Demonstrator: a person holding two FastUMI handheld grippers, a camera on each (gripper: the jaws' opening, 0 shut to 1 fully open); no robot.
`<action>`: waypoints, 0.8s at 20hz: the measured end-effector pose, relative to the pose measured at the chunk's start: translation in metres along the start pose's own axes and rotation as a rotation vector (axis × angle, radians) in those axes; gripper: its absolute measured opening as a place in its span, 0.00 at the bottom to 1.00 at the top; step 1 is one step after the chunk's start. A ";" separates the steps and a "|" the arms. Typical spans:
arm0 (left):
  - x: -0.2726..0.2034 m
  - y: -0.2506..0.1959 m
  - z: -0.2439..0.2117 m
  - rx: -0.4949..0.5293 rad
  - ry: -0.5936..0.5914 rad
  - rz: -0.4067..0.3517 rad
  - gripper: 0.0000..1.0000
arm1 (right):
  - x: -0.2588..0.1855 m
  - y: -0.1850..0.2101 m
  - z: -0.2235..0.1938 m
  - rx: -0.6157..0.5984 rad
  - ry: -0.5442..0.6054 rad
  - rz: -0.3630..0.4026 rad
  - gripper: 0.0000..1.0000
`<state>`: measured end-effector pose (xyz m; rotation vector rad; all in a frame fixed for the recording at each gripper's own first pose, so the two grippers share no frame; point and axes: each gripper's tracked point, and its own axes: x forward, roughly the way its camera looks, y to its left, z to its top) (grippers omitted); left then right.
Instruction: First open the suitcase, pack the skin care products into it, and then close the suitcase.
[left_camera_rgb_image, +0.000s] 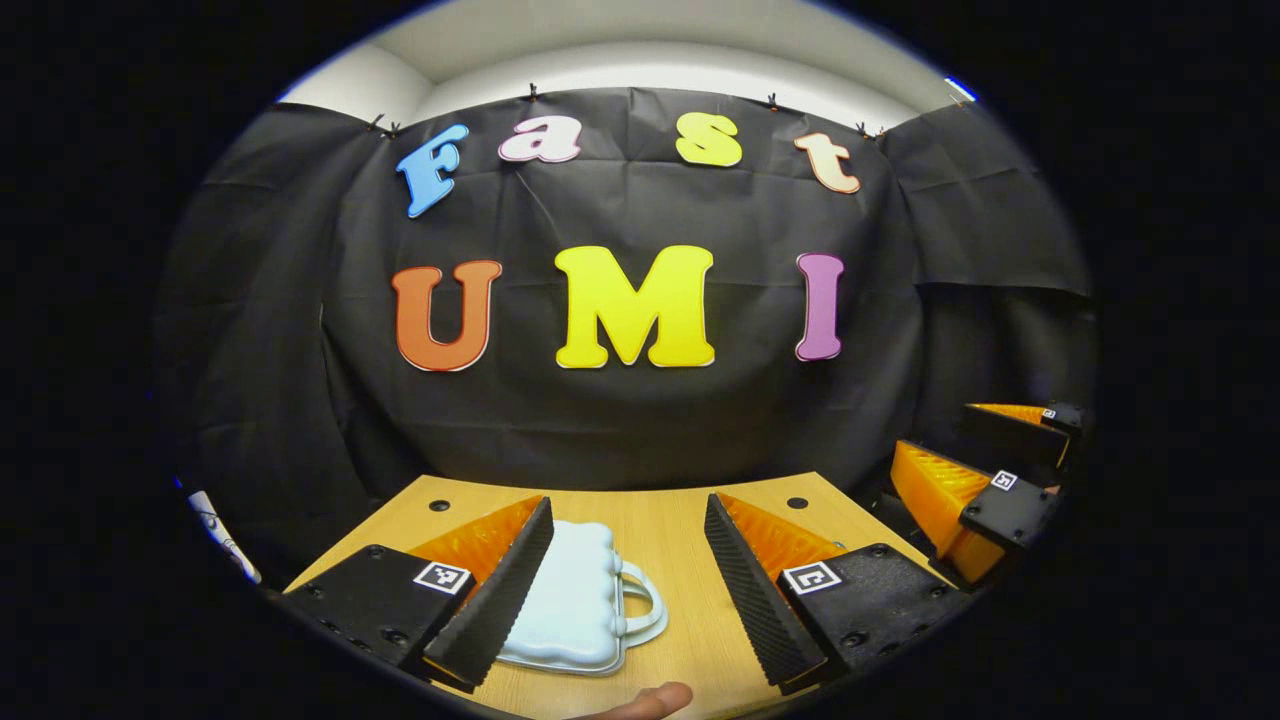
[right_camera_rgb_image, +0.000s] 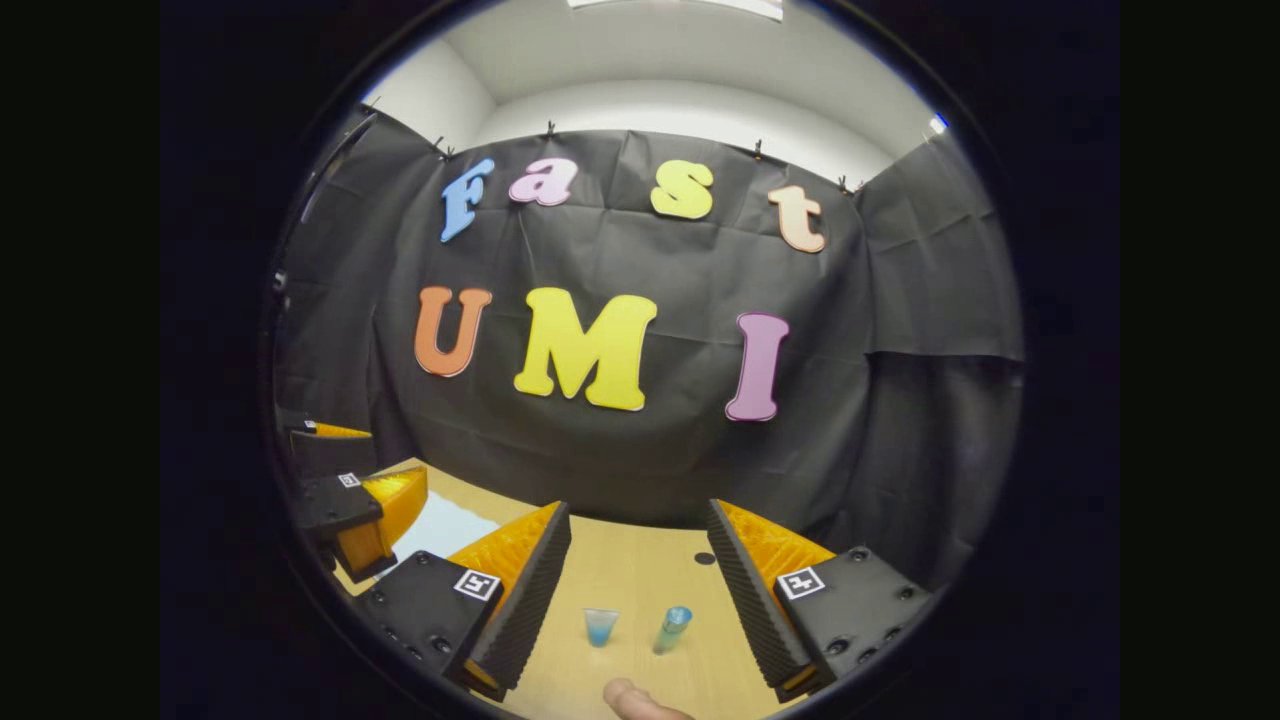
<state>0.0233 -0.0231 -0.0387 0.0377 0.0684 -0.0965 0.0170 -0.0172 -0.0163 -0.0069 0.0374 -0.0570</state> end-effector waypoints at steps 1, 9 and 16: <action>0.001 -0.003 -0.010 0.007 0.020 -0.012 0.97 | 0.002 -0.005 -0.004 -0.004 0.009 -0.012 0.82; 0.035 -0.025 -0.129 0.120 0.270 -0.104 0.98 | 0.002 -0.073 -0.041 -0.055 0.107 -0.156 0.82; 0.073 -0.026 -0.200 0.312 0.485 -0.134 0.94 | 0.002 -0.105 -0.060 -0.069 0.161 -0.203 0.82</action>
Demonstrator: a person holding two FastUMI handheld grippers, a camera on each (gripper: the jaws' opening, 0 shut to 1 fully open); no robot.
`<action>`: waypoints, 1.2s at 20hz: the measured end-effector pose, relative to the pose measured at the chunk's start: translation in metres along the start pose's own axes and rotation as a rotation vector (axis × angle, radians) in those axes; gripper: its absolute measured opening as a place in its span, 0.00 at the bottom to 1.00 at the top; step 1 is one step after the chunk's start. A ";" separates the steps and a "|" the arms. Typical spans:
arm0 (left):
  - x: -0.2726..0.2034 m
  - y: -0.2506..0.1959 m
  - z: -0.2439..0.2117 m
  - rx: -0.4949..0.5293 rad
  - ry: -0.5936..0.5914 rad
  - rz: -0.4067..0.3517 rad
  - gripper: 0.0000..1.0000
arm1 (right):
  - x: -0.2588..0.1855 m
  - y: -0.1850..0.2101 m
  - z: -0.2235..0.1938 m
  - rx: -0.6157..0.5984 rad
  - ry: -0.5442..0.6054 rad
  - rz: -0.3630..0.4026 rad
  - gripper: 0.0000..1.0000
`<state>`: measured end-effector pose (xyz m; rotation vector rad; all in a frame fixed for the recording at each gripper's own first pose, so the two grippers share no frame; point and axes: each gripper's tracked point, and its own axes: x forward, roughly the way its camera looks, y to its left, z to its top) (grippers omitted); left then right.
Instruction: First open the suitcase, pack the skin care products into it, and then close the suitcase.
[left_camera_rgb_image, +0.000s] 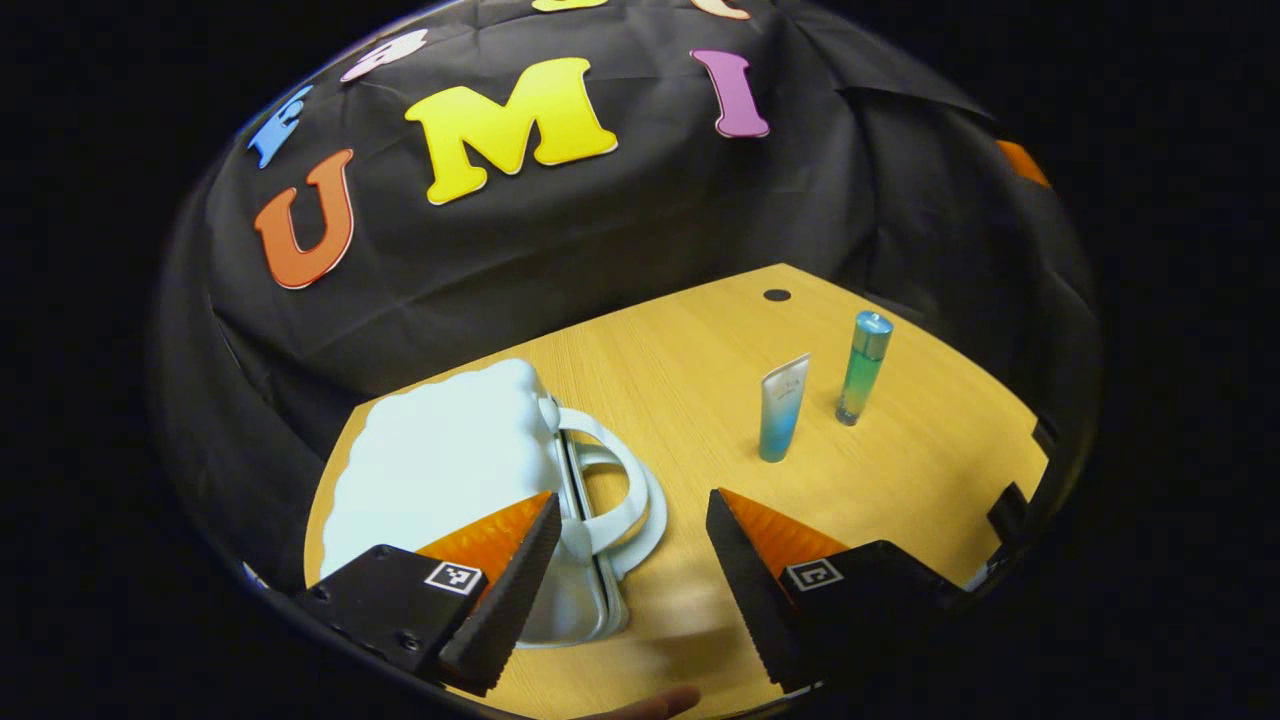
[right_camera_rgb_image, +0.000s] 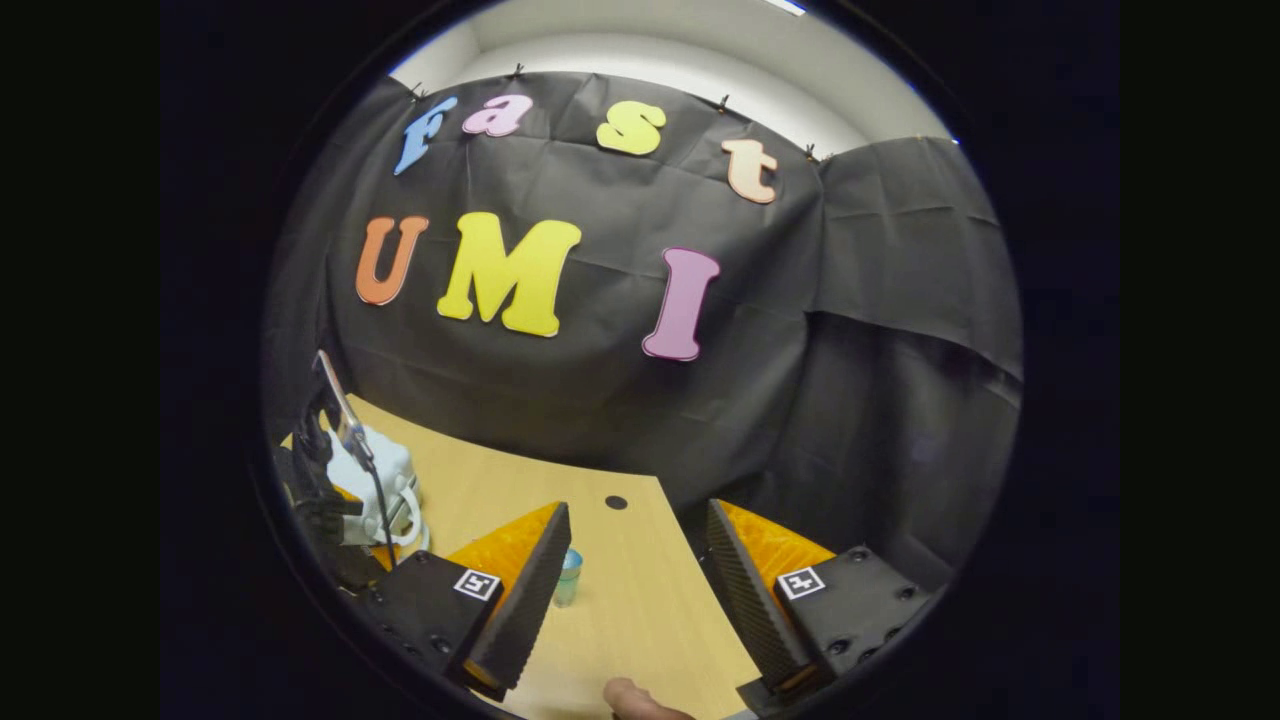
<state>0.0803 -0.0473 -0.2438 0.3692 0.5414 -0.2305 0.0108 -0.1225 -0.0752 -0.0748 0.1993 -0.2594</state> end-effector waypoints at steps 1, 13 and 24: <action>0.009 0.002 -0.003 0.034 0.031 -0.003 0.94 | 0.003 -0.001 -0.002 0.000 0.004 0.000 0.81; 0.051 0.009 -0.034 0.485 0.305 -0.047 0.93 | 0.030 -0.018 -0.021 0.058 0.052 -0.004 0.82; 0.063 0.030 -0.041 0.817 0.283 0.174 0.72 | 0.026 -0.030 -0.054 0.091 0.113 -0.029 0.82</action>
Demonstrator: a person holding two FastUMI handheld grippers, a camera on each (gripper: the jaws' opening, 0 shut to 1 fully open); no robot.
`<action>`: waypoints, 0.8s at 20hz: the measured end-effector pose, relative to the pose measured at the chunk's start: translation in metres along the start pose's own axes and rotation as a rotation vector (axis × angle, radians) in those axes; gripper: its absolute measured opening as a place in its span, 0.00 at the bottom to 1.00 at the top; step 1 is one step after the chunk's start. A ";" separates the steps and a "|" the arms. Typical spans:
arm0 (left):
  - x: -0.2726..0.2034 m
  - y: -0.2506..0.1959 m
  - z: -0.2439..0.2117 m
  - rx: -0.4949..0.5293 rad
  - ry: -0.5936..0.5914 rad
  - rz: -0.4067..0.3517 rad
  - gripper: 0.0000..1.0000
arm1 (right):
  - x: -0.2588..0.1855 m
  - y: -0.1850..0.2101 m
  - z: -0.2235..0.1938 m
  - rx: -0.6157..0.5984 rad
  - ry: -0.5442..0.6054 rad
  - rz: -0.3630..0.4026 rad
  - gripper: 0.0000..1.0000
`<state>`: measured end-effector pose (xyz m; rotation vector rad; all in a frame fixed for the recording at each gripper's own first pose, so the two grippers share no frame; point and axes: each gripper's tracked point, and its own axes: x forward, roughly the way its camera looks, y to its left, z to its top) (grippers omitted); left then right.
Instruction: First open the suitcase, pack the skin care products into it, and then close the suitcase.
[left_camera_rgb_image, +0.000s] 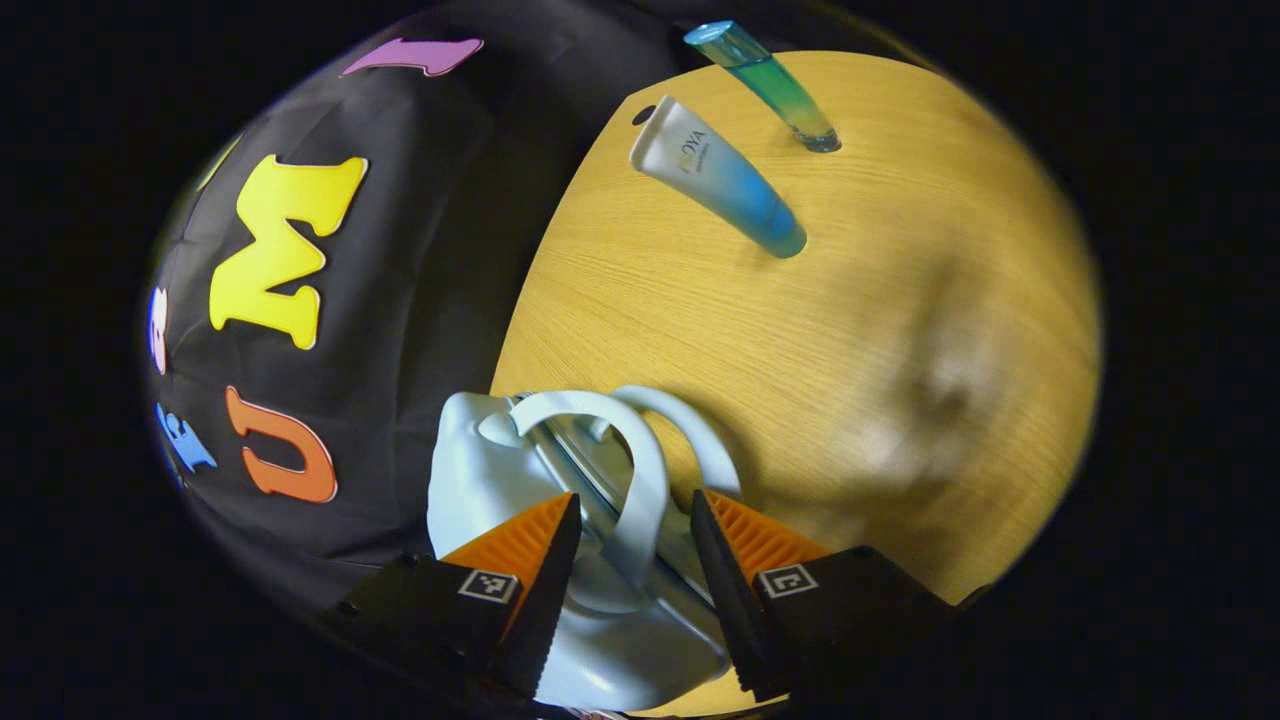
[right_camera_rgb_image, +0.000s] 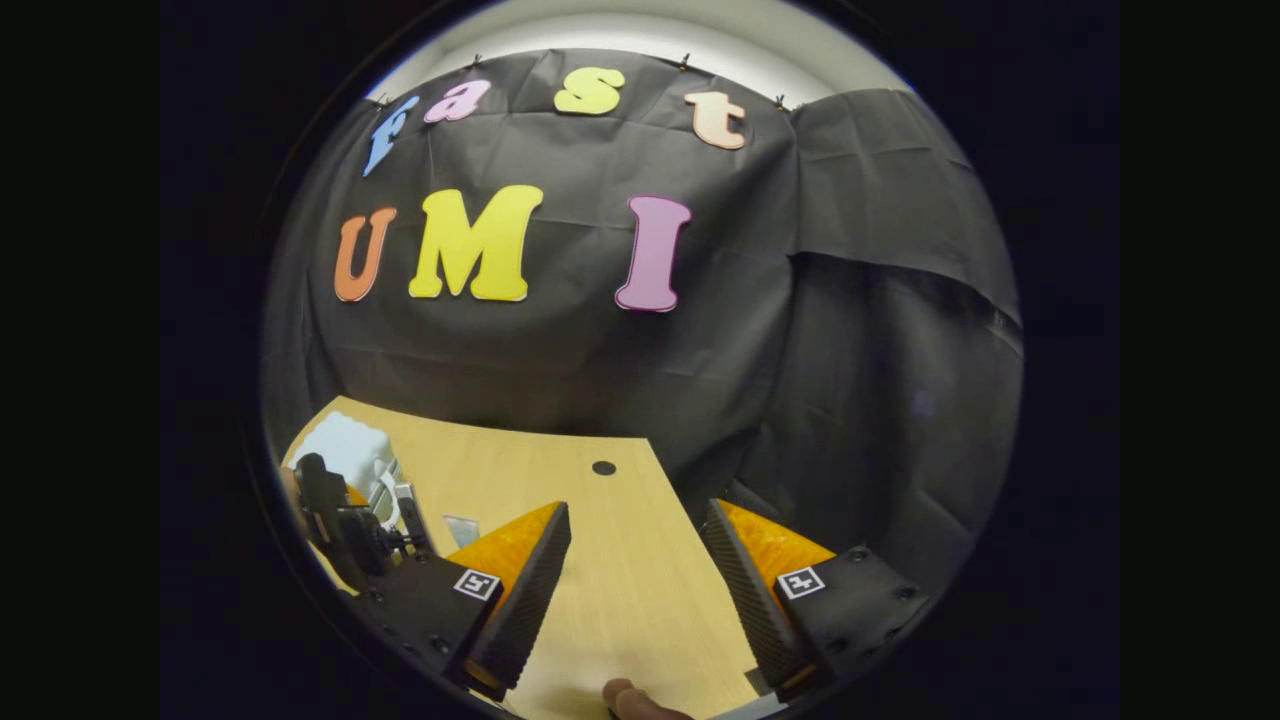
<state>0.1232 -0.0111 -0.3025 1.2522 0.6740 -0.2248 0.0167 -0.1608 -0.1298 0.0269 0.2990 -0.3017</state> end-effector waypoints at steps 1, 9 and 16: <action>0.000 0.004 -0.001 0.018 0.008 0.030 0.69 | -0.001 -0.001 -0.003 0.003 0.005 0.003 0.82; 0.005 0.006 0.002 0.182 0.029 0.185 0.34 | -0.002 -0.009 -0.017 -0.014 0.034 0.033 0.82; 0.003 0.008 0.008 0.193 0.002 0.220 0.12 | 0.005 -0.016 -0.021 -0.053 0.027 0.101 0.82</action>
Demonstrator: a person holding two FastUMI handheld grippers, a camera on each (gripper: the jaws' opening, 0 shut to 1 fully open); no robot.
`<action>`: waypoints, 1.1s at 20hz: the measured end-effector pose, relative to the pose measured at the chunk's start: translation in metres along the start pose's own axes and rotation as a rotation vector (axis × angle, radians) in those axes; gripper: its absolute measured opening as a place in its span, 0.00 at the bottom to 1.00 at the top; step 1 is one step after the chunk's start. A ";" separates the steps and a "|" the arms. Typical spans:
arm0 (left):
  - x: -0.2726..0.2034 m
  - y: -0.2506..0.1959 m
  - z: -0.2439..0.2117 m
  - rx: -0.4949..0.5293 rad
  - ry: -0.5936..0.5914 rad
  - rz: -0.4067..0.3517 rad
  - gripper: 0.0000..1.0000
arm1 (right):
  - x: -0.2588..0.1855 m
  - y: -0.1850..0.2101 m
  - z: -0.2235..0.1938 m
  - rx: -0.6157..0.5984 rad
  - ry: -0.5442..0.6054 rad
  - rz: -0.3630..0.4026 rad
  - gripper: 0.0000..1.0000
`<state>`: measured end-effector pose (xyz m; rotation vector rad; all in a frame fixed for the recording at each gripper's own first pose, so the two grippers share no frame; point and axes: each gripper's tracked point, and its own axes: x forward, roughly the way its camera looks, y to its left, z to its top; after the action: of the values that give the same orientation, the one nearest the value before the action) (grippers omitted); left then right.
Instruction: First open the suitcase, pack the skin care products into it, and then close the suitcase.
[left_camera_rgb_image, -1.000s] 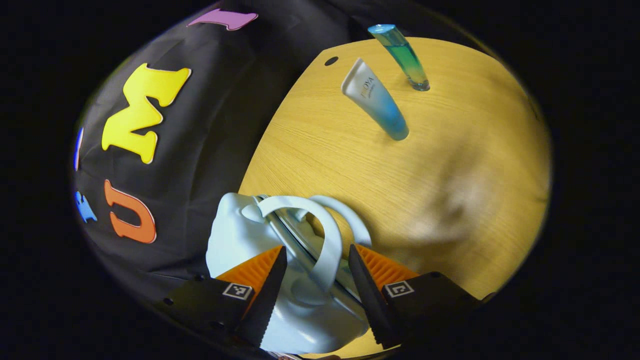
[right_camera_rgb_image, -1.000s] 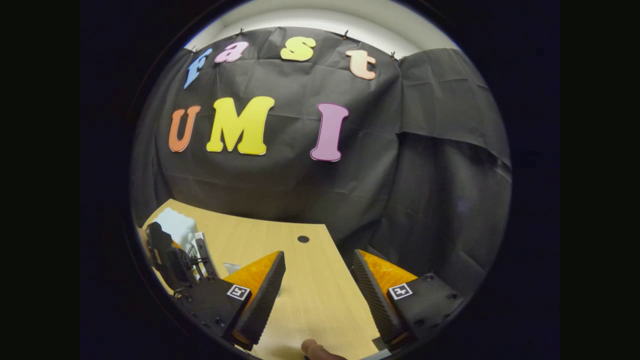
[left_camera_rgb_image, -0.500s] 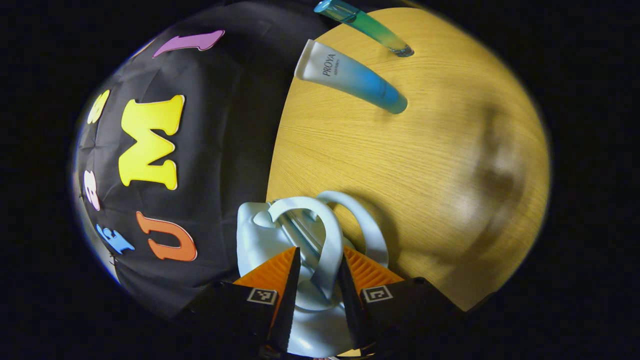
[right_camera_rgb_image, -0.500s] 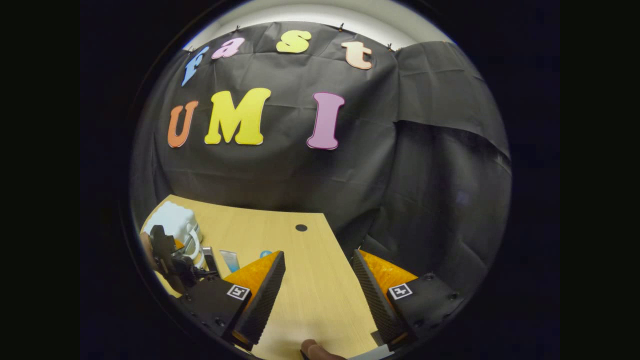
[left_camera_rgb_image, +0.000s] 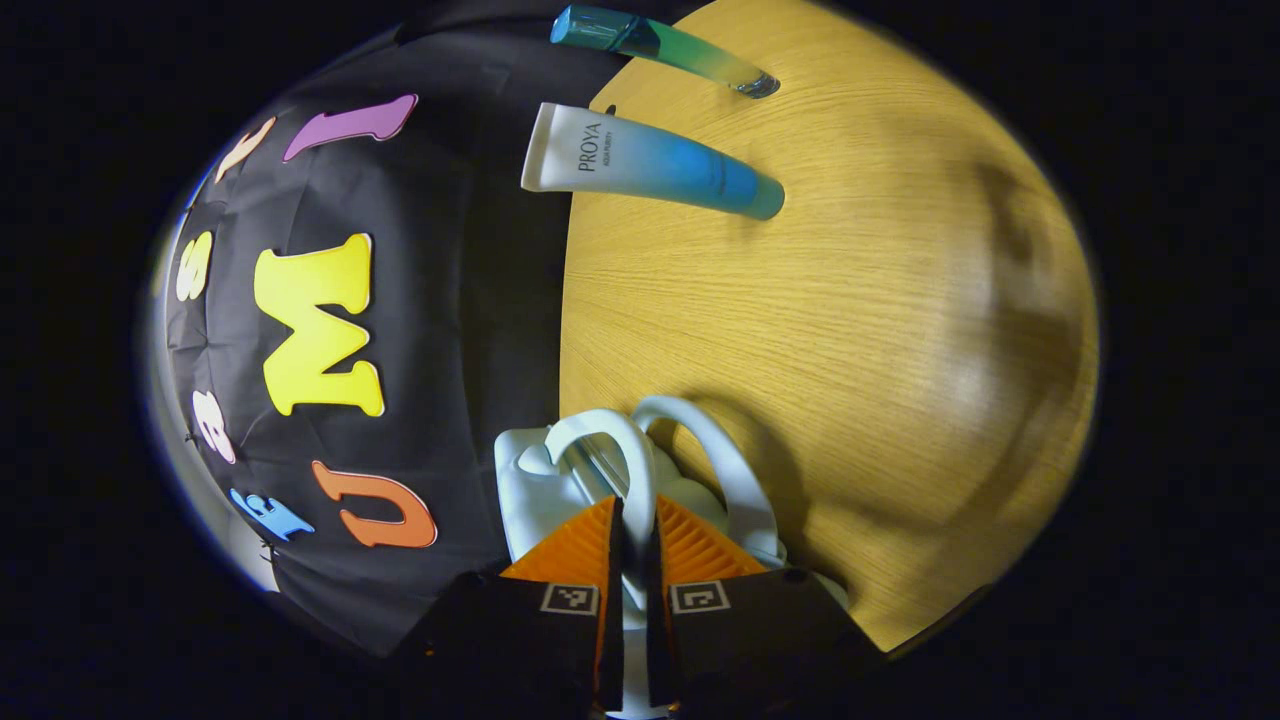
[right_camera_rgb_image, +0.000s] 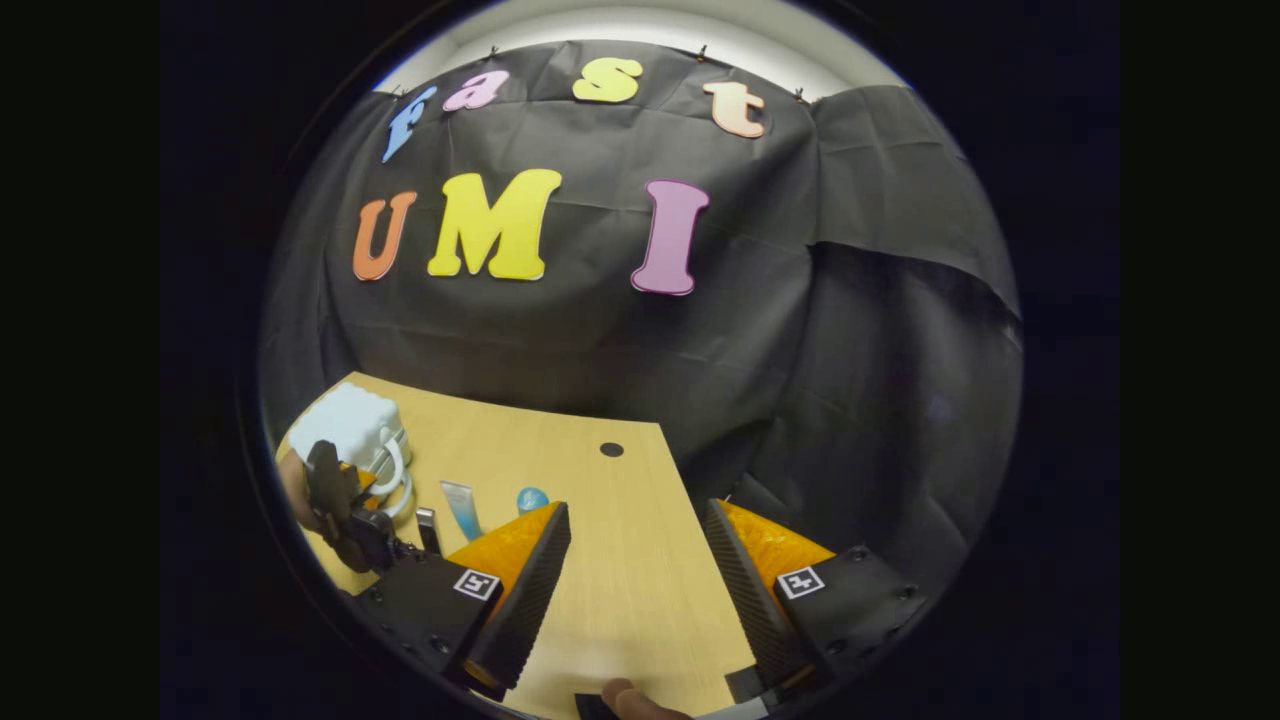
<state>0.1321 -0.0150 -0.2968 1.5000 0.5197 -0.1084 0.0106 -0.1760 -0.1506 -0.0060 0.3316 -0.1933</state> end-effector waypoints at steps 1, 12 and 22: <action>0.001 0.002 0.001 -0.026 -0.013 0.001 0.10 | 0.001 -0.001 0.000 -0.003 -0.002 0.010 0.82; -0.026 0.066 -0.017 -0.365 -0.077 0.016 0.03 | 0.009 0.003 0.025 -0.010 -0.043 0.052 0.81; -0.065 0.142 -0.085 -0.679 -0.208 0.074 0.03 | -0.010 0.110 0.090 -0.081 -0.153 0.085 0.82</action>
<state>0.1069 0.0641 -0.1395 0.8305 0.2876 -0.0234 0.0509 -0.0685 -0.0662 -0.0857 0.1867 -0.0941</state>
